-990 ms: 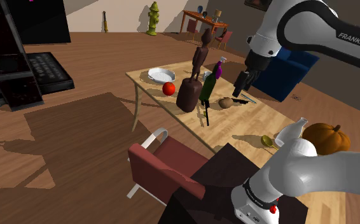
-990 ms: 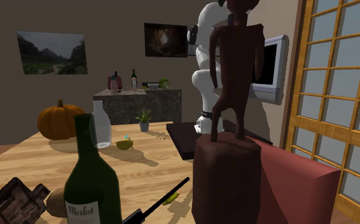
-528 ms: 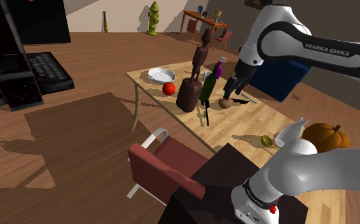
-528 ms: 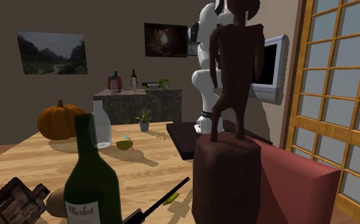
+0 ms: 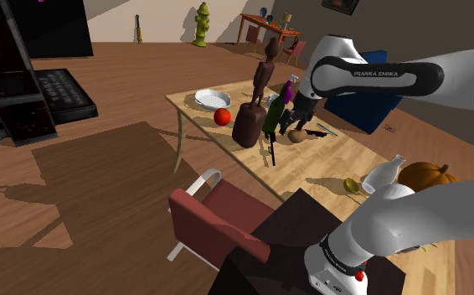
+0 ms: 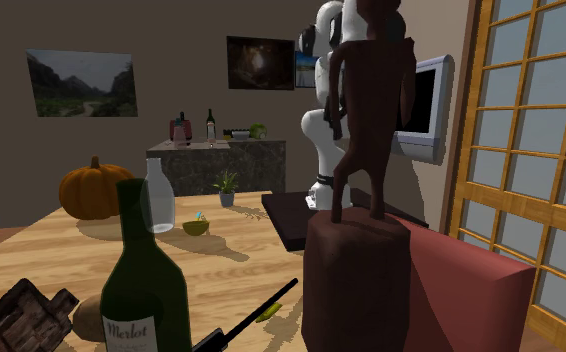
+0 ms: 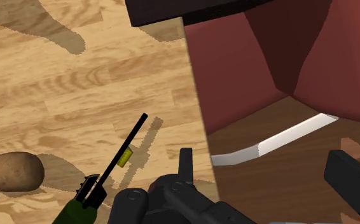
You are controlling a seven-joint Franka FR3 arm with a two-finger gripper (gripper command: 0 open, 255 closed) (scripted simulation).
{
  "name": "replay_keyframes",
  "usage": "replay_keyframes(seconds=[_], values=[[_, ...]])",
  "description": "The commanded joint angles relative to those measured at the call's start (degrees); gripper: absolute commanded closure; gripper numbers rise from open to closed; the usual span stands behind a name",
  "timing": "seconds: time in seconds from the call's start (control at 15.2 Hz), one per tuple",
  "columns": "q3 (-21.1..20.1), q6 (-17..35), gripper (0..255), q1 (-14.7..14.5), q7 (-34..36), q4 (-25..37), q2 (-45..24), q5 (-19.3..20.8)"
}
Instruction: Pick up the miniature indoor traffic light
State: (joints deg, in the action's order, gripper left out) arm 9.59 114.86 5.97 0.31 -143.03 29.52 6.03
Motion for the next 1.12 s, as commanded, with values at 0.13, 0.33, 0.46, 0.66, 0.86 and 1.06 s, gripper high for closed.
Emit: replay_keyframes(seconds=[0.13,0.33,0.46,0.66,0.86,1.06], values=[[2.4,7.6,0,1.2,0.4,0.9,-7.5,-0.3],[4.1,13.0,0,1.8,0.4,2.0,-13.5,-1.4],[5.2,16.4,0,2.2,0.2,3.1,-17.7,-2.4],[6.8,21.0,0,2.6,-0.6,5.3,-24.1,-4.8],[7.9,25.0,0,3.3,-2.0,8.1,-30.7,-8.2],[8.4,28.3,0,4.5,-3.8,11.5,-37.3,-12.4]])
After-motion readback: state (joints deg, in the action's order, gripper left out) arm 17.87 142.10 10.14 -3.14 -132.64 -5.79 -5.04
